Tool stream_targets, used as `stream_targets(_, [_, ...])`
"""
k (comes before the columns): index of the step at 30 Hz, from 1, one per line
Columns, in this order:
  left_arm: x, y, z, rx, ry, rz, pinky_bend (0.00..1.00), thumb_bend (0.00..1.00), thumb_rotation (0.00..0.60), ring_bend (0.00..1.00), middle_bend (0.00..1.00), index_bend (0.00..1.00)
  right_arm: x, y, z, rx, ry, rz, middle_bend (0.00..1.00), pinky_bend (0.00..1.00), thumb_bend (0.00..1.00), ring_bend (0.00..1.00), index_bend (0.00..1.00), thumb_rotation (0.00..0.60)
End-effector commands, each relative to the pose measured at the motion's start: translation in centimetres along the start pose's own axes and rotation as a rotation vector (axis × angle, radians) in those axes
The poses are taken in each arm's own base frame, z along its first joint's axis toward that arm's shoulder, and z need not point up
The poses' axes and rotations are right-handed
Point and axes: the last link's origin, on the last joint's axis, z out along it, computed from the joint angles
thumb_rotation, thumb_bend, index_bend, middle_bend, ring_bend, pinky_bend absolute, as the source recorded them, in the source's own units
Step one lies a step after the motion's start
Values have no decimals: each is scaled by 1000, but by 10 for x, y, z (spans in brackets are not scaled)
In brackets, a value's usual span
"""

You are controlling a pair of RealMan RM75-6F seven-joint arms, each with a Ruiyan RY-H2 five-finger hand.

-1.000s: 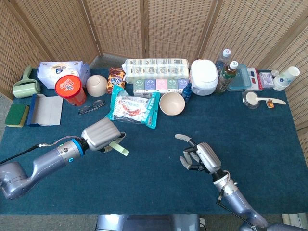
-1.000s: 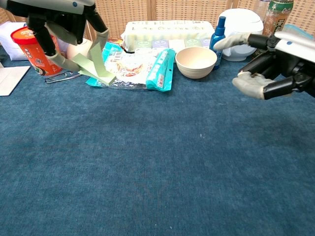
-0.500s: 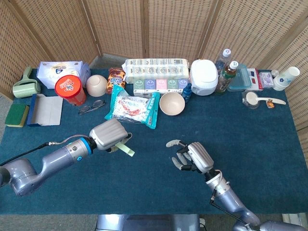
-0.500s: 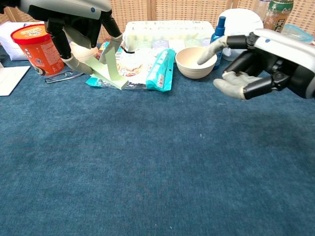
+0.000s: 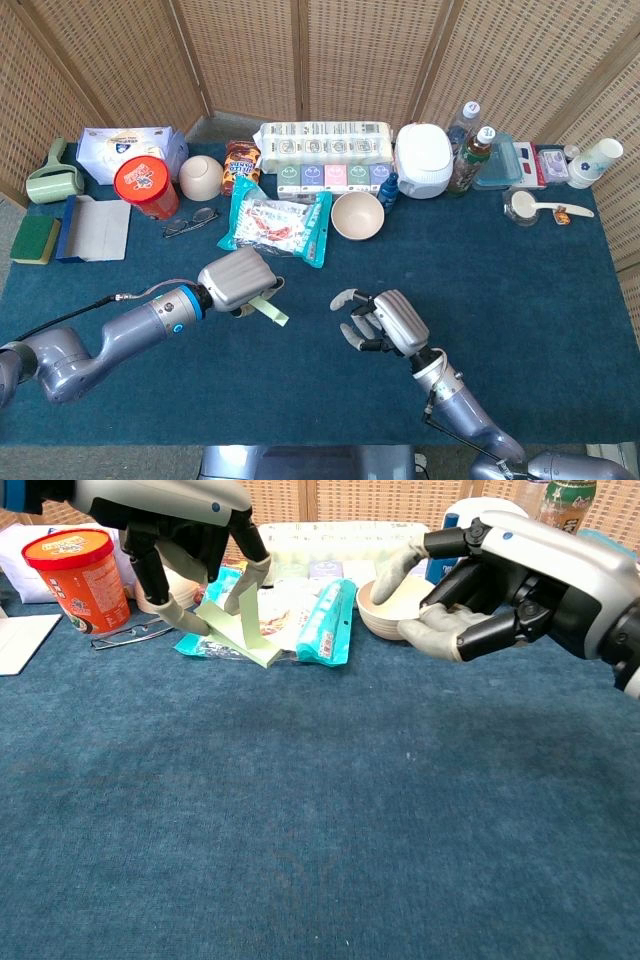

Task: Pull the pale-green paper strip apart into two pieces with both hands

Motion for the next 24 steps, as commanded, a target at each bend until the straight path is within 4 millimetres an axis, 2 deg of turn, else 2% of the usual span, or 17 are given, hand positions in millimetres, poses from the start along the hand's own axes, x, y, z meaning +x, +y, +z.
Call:
stream_targets(1, [1,2,3,-4,-1,0,1000,350,600,1000,1000,740,-2,-2,2,2,-7,1,936,1000,437,1000,406,600])
stream_targets(12, [1,9,19,-20,-4,-13,1000,350,600,1000,1000,740,-11,-17,14,27,-47,-14,936,1000,437,1000,364,600])
stream_targets(24, [4,18,29,-41,-3,-12,1000,350,600,1000,1000,740,-16,-21,20,17,-49,-35,939,1000,437,1000,423,600])
